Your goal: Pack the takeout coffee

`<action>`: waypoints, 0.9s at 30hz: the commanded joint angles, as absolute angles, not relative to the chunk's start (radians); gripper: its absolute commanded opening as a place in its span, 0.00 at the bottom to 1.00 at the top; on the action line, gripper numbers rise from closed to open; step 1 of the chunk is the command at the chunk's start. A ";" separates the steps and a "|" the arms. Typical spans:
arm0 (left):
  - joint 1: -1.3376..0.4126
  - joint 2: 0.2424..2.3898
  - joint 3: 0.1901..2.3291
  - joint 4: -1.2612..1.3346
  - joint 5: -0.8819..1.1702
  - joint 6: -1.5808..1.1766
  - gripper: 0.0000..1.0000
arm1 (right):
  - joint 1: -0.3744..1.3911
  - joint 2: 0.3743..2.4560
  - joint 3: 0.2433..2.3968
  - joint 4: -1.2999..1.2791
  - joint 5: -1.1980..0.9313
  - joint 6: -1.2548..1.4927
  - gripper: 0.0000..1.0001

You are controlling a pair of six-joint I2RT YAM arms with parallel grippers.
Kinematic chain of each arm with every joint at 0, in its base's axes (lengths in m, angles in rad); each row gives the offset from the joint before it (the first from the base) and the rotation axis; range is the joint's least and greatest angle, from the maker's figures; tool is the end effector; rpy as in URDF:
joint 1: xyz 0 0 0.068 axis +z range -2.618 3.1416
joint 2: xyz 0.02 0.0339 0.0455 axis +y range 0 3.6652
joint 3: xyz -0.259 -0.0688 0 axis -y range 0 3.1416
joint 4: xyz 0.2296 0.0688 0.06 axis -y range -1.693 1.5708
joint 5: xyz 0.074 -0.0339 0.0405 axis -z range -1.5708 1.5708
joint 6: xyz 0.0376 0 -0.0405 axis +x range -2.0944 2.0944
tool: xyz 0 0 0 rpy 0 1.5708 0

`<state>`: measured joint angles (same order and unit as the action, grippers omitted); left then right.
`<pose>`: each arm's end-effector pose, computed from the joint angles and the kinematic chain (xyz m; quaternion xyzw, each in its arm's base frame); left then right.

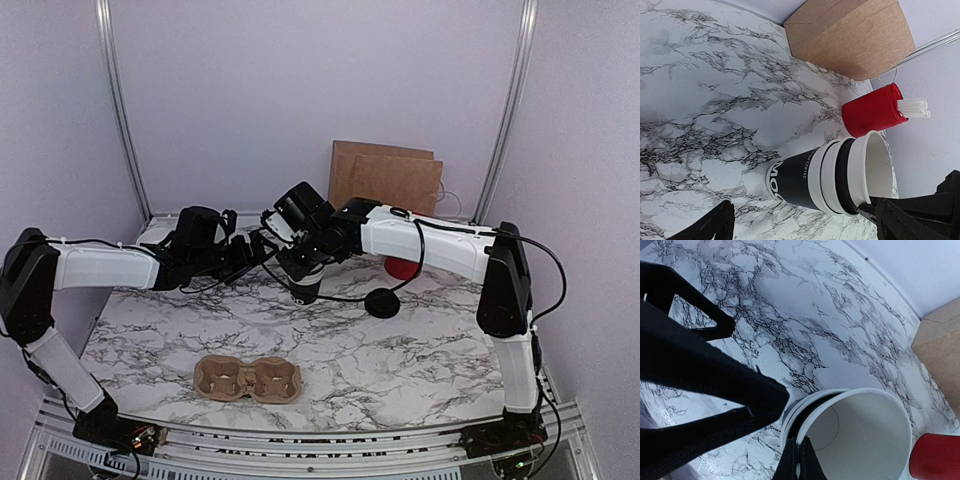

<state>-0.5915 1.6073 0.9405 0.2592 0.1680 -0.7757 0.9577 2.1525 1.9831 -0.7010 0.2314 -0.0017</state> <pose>0.2862 -0.1998 0.2334 -0.0307 0.8334 -0.4001 0.3801 0.2775 0.3795 0.2658 -0.3955 0.8460 0.0605 0.3525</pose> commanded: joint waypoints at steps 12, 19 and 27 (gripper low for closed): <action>-0.611 1.699 0.994 0.360 0.247 -0.829 0.99 | 0.990 2.110 2.114 -0.758 0.359 -0.023 0.00; -0.612 1.711 0.999 0.360 0.237 -0.823 0.99 | 0.991 2.060 2.108 -0.789 0.377 -0.018 0.00; -0.610 1.707 1.026 0.345 0.225 -0.798 0.99 | 0.992 1.981 2.059 -0.798 0.384 -0.003 0.00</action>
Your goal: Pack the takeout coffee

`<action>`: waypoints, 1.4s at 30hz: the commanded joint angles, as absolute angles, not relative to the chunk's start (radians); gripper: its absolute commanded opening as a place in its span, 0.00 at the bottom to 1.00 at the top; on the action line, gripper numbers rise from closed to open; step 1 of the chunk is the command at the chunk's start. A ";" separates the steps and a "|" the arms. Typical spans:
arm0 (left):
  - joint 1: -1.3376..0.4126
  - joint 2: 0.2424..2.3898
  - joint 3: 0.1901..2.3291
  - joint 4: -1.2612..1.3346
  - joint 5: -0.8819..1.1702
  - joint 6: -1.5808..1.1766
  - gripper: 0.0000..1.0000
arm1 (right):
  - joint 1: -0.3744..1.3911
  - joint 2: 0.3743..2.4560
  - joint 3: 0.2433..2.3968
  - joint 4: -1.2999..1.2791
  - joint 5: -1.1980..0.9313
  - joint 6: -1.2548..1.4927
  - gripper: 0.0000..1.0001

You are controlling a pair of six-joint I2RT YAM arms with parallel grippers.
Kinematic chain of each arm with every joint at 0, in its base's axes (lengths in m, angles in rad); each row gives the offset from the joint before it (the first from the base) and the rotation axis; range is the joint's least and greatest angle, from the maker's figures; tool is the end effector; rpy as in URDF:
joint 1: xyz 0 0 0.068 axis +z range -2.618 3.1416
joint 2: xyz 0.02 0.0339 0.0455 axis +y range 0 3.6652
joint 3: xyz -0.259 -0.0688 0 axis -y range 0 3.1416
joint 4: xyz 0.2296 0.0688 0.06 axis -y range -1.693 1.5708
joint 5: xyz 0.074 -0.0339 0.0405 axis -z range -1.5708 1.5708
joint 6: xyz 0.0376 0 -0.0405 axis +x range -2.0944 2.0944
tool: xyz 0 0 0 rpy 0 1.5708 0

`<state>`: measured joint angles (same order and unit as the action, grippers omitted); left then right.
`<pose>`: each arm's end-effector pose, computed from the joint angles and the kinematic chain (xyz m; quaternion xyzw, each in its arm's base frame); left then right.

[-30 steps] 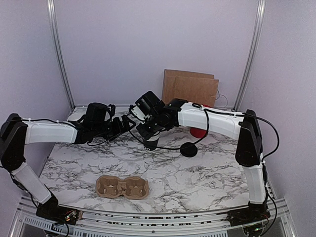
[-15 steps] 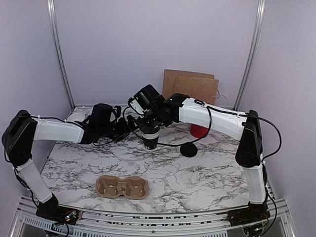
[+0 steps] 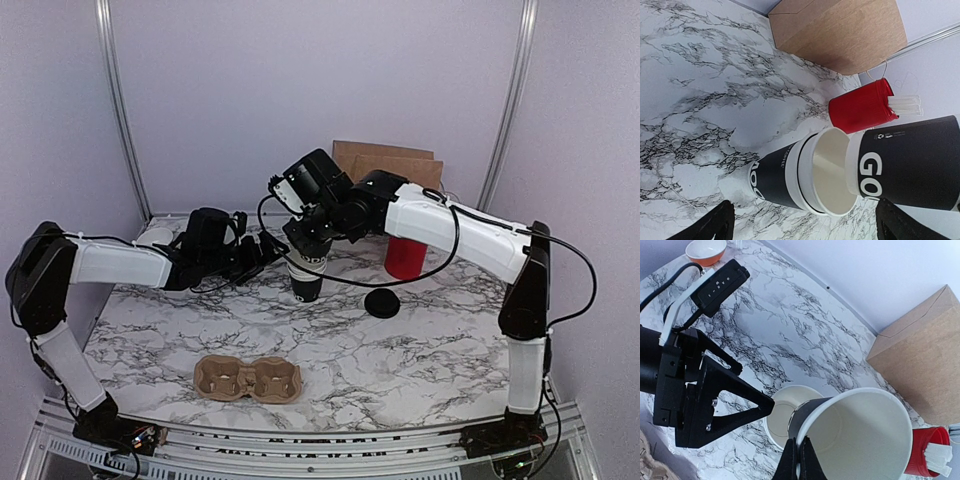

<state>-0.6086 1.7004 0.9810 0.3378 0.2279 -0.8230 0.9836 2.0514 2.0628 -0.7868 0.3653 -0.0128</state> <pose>0.2974 -0.2176 0.2230 -0.0247 0.8251 -0.4363 0.3581 0.2586 0.3643 0.3294 -0.3714 0.8300 0.0296 0.4150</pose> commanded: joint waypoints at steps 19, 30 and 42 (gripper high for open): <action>-0.598 1.564 1.081 0.100 0.021 -0.646 0.99 | 0.998 1.644 1.528 -0.726 0.328 0.160 0.00; -0.598 1.497 1.036 0.061 0.004 -0.649 0.99 | 1.092 1.647 1.329 -0.564 0.407 0.231 0.00; -0.598 1.472 1.023 0.043 -0.008 -0.636 0.99 | 1.155 1.737 1.303 -0.516 0.482 0.319 0.00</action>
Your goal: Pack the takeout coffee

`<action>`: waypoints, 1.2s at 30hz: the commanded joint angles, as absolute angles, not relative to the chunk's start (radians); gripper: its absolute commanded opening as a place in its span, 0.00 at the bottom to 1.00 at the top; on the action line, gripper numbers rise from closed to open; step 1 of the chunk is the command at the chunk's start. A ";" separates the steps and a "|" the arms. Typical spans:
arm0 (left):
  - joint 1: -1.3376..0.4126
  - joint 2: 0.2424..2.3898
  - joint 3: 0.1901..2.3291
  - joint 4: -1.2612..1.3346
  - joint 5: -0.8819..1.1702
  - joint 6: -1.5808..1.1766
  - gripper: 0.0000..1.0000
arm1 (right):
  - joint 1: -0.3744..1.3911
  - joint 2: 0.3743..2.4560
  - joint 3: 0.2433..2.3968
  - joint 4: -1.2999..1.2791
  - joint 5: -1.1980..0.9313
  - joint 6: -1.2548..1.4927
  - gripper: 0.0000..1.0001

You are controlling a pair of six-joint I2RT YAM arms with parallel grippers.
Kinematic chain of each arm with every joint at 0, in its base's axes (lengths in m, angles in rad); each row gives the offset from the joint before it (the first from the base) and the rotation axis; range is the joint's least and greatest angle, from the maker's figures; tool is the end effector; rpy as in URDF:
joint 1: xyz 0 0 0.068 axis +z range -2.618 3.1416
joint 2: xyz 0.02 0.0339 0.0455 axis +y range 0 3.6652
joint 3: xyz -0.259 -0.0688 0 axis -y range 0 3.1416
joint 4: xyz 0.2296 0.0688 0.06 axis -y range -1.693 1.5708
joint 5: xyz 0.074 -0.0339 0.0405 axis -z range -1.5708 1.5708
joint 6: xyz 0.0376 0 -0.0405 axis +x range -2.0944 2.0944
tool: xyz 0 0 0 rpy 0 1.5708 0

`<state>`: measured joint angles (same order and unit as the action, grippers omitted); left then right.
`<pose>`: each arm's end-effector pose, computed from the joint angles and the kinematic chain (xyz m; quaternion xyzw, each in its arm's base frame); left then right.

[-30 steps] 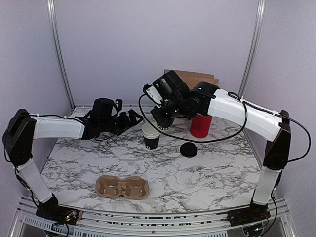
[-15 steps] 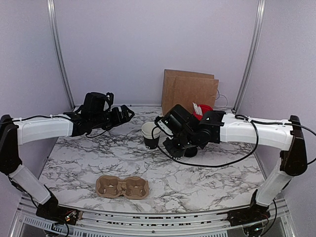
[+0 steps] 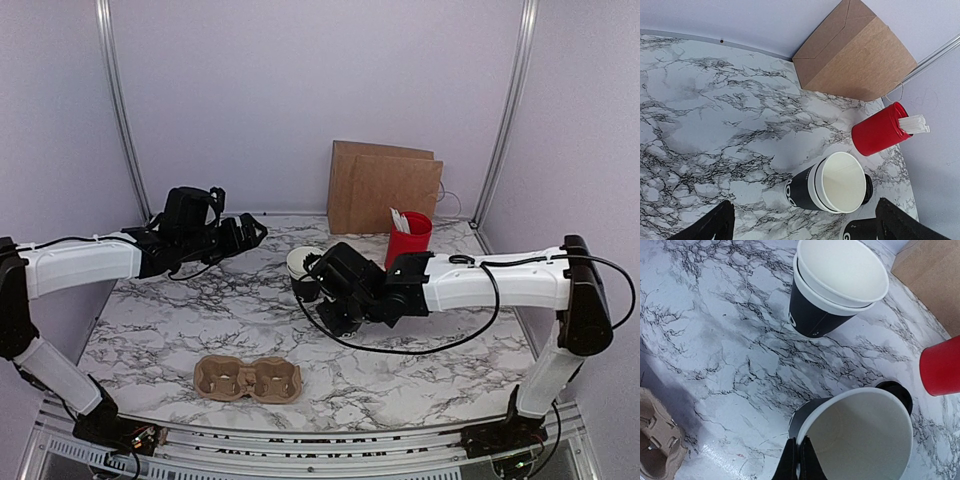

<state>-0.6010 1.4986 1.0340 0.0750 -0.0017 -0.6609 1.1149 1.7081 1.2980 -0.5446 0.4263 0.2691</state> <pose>0.2777 -0.1903 0.2802 -0.0253 0.8302 -0.3279 0.4501 0.1691 0.3096 0.2452 -0.3237 0.8756 0.0339 0.3568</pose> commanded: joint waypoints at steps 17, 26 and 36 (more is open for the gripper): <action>-0.598 1.468 1.004 0.051 -0.007 -0.640 0.99 | 1.183 1.742 1.358 -0.582 0.461 0.344 0.43; -0.598 1.457 1.000 0.044 -0.016 -0.635 0.99 | 1.161 1.691 1.426 -0.618 0.441 0.320 0.92; -0.600 1.451 0.963 0.038 0.025 -0.636 0.99 | 0.986 1.564 1.311 -0.578 0.387 0.288 1.00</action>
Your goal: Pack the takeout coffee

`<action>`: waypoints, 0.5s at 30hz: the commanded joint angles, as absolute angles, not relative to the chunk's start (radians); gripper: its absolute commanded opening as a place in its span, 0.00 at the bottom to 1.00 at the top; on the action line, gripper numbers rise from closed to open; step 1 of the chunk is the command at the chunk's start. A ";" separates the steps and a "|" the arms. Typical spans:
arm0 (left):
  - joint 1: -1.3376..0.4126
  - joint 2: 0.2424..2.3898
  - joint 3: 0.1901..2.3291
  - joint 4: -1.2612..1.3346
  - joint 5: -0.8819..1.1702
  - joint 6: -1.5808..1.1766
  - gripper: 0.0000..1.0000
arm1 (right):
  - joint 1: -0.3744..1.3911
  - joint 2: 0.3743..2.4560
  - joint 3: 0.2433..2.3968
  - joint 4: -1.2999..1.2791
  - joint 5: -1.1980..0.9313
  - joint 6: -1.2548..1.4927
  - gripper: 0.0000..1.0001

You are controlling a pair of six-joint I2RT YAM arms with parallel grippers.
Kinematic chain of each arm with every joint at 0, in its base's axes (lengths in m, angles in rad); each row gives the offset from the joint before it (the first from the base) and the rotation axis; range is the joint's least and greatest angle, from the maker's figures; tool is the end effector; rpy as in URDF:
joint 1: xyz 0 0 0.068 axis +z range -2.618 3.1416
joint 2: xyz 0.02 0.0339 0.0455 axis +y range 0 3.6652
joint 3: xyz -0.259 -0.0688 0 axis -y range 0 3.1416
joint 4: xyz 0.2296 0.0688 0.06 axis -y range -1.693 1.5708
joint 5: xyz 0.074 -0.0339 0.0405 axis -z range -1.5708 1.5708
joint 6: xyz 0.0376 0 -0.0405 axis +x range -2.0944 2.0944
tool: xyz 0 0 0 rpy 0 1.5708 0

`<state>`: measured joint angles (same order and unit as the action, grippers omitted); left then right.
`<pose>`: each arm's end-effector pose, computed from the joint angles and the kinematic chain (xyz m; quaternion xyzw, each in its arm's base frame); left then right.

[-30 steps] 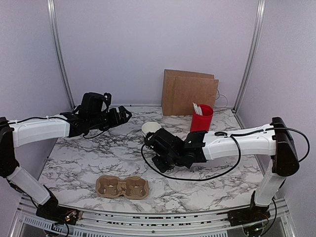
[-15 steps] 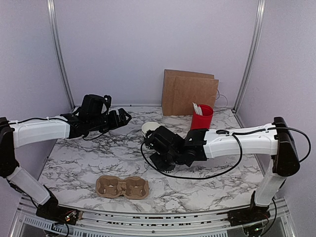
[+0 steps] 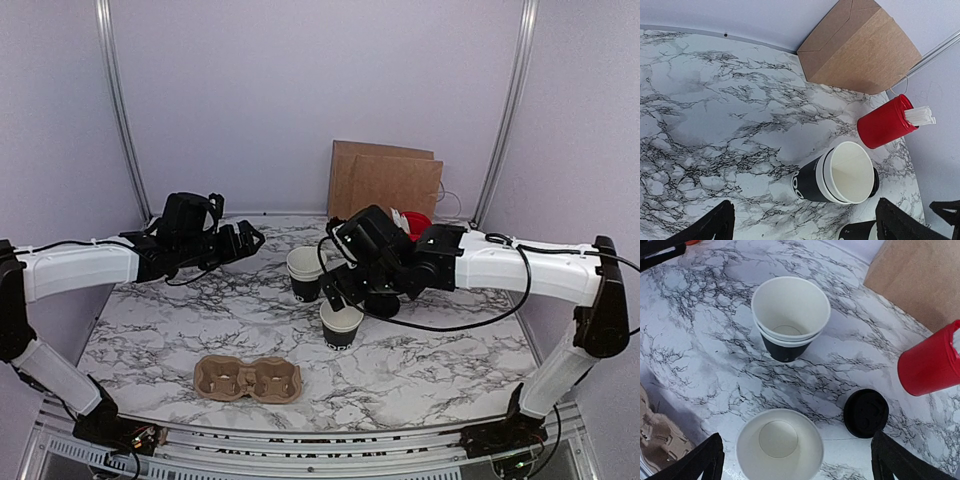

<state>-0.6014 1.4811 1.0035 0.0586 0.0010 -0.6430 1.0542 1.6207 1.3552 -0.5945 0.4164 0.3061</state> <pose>0.2723 -0.1869 0.2738 -0.0172 0.8385 -0.3177 0.4423 0.1816 0.2889 0.2877 -0.2682 0.8801 0.0634 0.3866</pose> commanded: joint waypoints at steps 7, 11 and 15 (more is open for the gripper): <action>-0.600 1.430 0.907 0.040 0.026 -0.652 0.99 | 0.789 1.541 1.189 -0.490 0.225 0.298 0.99; -0.599 1.422 0.901 0.038 0.021 -0.651 0.99 | 0.721 1.575 1.148 -0.449 0.195 0.296 0.98; -0.599 1.417 0.903 0.029 0.012 -0.642 0.99 | 0.680 1.611 1.122 -0.402 0.175 0.292 0.98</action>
